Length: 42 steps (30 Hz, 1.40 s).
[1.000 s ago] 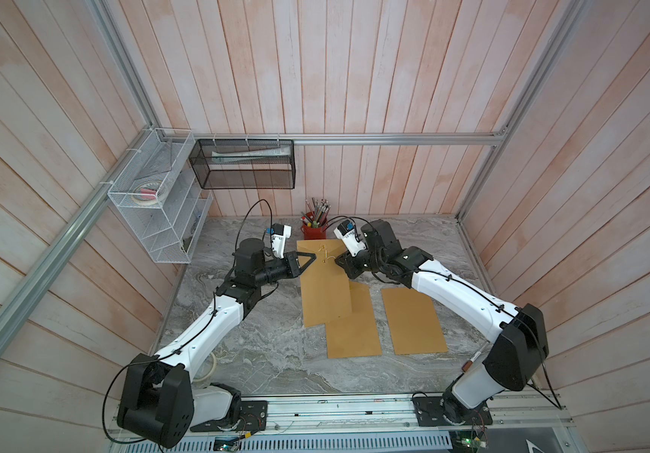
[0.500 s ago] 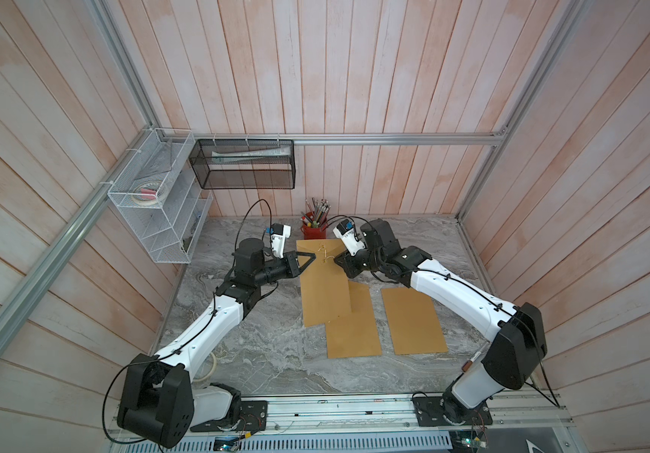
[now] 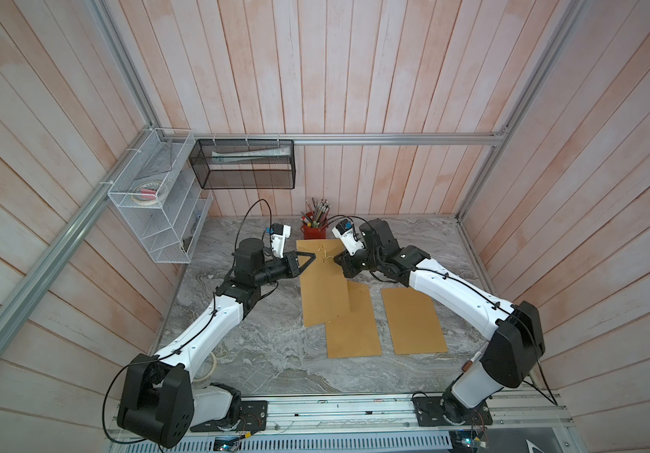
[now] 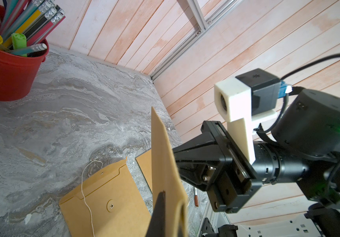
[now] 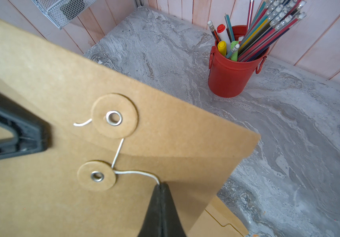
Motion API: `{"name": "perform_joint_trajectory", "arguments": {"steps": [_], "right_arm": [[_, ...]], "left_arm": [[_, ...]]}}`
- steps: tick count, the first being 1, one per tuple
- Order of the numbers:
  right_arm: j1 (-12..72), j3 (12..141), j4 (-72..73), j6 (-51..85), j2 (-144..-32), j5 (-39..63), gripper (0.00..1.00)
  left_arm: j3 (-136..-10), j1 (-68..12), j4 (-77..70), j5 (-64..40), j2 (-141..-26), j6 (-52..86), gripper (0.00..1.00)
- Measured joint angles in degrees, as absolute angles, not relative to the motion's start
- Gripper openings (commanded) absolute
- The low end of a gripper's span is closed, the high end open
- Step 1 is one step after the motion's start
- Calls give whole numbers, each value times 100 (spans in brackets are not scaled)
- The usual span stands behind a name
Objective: Open the file bag
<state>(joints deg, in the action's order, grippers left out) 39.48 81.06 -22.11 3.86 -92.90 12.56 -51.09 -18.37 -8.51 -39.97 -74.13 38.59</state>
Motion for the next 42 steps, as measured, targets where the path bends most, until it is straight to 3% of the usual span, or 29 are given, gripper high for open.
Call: {"name": "perform_joint_trajectory", "arguments": {"steps": [36,42], "right_arm": [[4062,8663,-2259,449,-9063,1505,0],[4064,8630,-2351,440,-9061,1372,16]], "left_arm": [[-5109,-1839,-858,-3920,-7415,3857,0],[-5109,-1839,-858,-3944,-7415,3857,0]]}}
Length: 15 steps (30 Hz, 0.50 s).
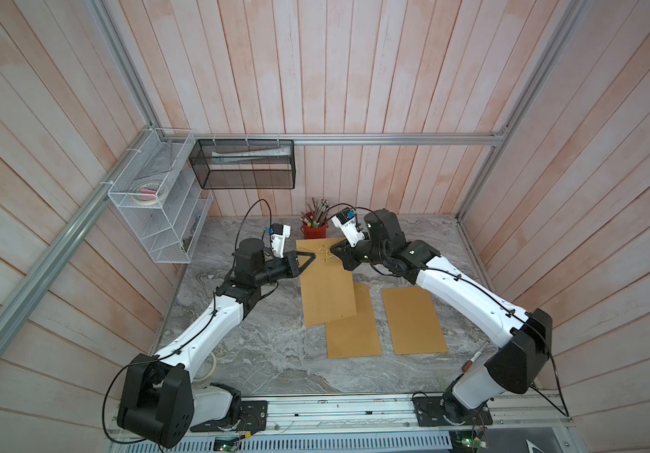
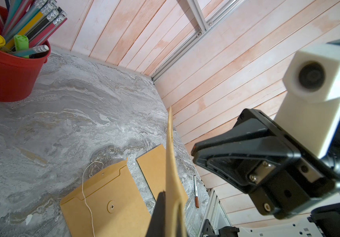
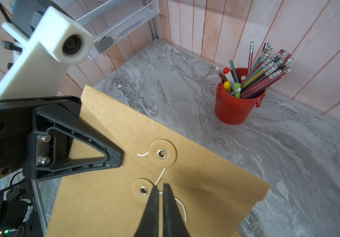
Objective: Open the file bag
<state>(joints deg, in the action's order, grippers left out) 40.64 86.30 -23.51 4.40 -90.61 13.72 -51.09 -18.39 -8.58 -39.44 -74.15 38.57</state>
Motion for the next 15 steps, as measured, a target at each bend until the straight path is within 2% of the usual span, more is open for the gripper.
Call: {"name": "perform_joint_trajectory", "arguments": {"steps": [15], "right_arm": [[4064,8156,-2434,423,-9048,987,20]], "left_arm": [[-5109,-1839,-858,-4032,-7415,3857,0]]}}
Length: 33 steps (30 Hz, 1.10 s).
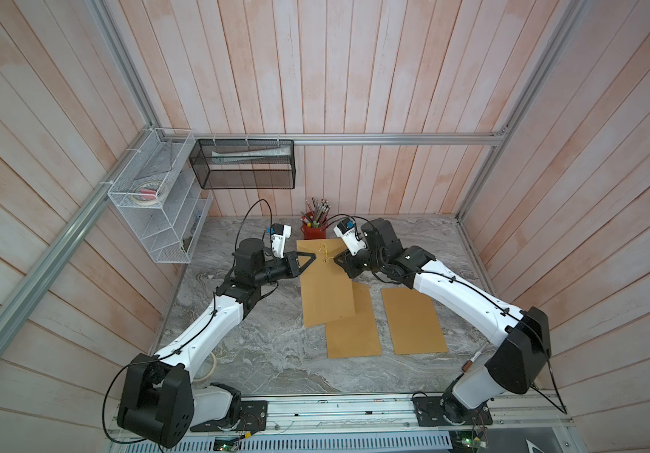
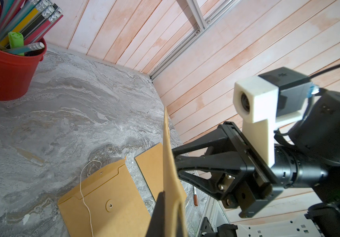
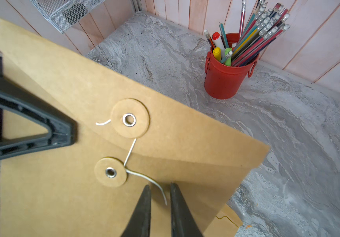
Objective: Open the file bag
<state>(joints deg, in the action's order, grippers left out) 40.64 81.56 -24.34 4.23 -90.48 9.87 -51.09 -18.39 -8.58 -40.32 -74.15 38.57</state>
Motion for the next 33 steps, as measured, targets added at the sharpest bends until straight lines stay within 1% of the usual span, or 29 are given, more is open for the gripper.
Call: {"name": "perform_joint_trajectory", "arguments": {"steps": [14,21,29,31,33], "right_arm": [[4069,8156,-2451,272,-9050,950,21],[4075,8156,-2449,272,-9054,950,15],[4123,8156,-2447,276,-9067,947,17],[4145,8156,-2447,276,-9067,947,14],[4160,8156,-2447,272,-9067,950,9]], "left_arm": [[-5109,-1839,-858,-4261,-7415,3859,0],[-5109,-1837,-858,-4322,-7426,3861,0],[-5109,-1835,-858,-4322,-7426,3865,0],[-5109,-1826,-858,-4324,-7426,3865,0],[-5109,-1822,-858,-4324,-7426,3876,0]]}}
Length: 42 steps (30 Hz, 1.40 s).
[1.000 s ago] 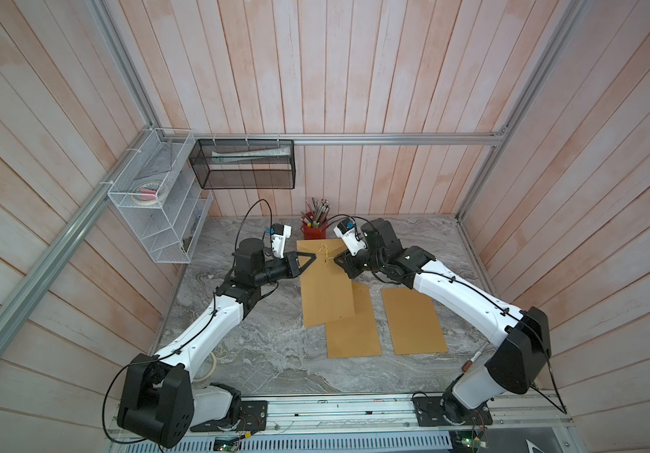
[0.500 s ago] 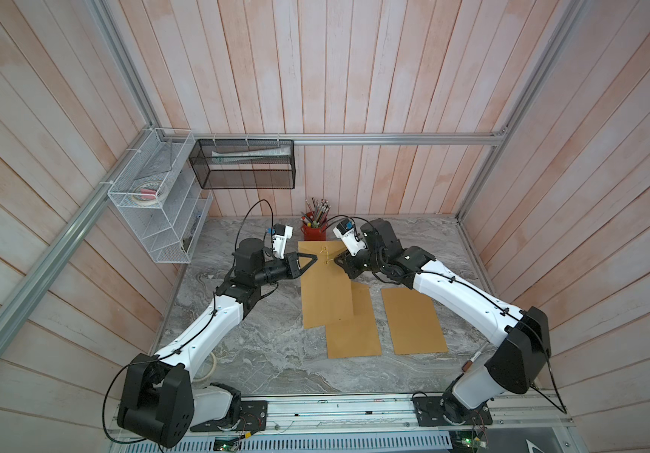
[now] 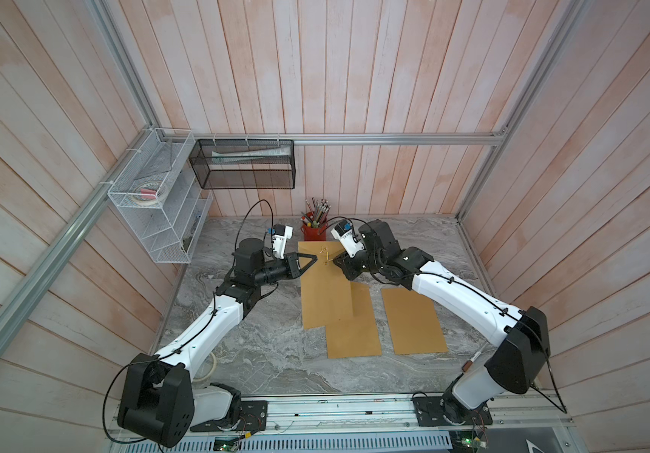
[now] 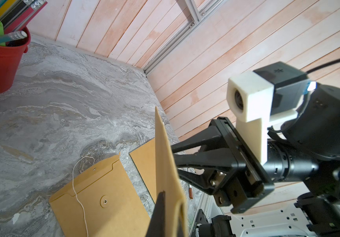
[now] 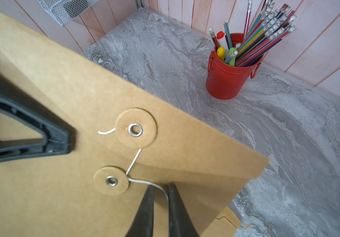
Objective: Open the file bag
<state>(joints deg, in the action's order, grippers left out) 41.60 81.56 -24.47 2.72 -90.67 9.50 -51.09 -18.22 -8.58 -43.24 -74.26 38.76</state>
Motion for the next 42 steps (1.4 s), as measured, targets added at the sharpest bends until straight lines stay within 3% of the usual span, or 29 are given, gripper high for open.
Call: {"name": "perform_joint_trajectory", "arguments": {"steps": [4,42], "right_arm": [[4182,8156,-2447,296,-9067,952,0],[4313,8711,-2279,449,-9113,1640,0]], "left_arm": [[-5109,-1804,-858,-4324,-7426,3881,0],[-5009,-1802,-1155,-4327,-7426,3972,0]]}}
